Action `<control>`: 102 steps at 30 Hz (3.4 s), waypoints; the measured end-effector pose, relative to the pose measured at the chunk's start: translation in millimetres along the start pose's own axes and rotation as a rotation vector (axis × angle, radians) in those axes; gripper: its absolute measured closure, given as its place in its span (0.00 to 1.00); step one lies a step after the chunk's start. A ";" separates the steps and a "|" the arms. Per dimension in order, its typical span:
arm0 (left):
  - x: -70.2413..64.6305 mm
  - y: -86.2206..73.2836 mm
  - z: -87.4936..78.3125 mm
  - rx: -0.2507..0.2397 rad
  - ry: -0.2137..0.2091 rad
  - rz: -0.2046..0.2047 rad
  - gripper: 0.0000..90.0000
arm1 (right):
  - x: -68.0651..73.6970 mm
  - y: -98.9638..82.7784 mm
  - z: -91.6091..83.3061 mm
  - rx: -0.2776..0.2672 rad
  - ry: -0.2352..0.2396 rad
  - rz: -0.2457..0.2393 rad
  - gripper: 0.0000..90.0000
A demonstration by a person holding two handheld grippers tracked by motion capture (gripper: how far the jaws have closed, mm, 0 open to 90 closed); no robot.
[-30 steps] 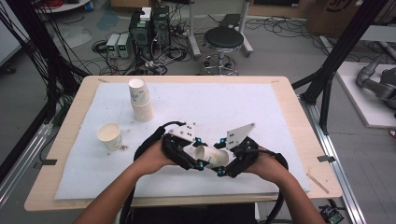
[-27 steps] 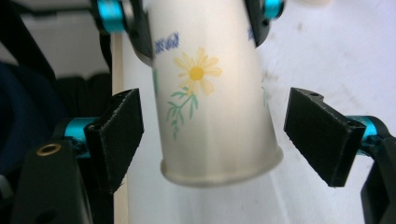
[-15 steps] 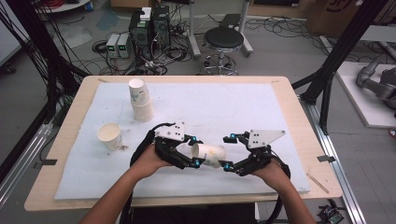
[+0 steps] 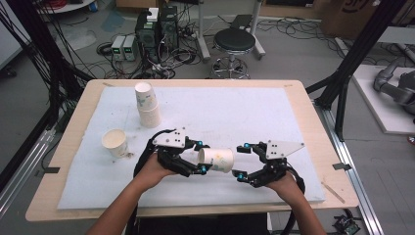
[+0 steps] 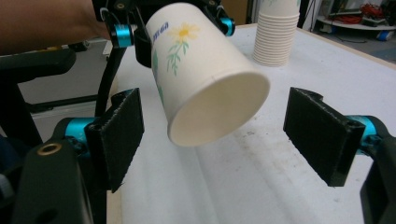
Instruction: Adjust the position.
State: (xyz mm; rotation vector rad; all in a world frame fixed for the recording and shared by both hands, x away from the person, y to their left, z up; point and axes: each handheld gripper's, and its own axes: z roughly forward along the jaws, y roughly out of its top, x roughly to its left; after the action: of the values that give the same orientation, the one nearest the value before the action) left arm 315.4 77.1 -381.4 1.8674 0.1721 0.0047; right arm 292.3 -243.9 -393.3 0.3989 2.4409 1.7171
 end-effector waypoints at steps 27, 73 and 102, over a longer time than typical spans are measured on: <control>-5.6 0.2 4.1 -0.092 -0.102 0.008 0.42 | -1.8 -3.2 14.8 -0.034 0.136 0.032 0.28; -5.4 0.2 0.0 0.174 0.067 0.021 0.16 | -5.5 32.8 14.9 0.259 0.094 -0.030 0.38; -5.0 8.3 26.4 0.392 0.075 0.089 0.20 | -2.7 60.7 45.9 0.561 0.034 -0.175 0.38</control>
State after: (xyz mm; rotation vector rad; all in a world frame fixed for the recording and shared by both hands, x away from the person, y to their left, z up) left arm 313.8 49.0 -381.0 2.2669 0.1491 0.1099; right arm 315.1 -184.0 -352.3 0.1980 2.8548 0.9608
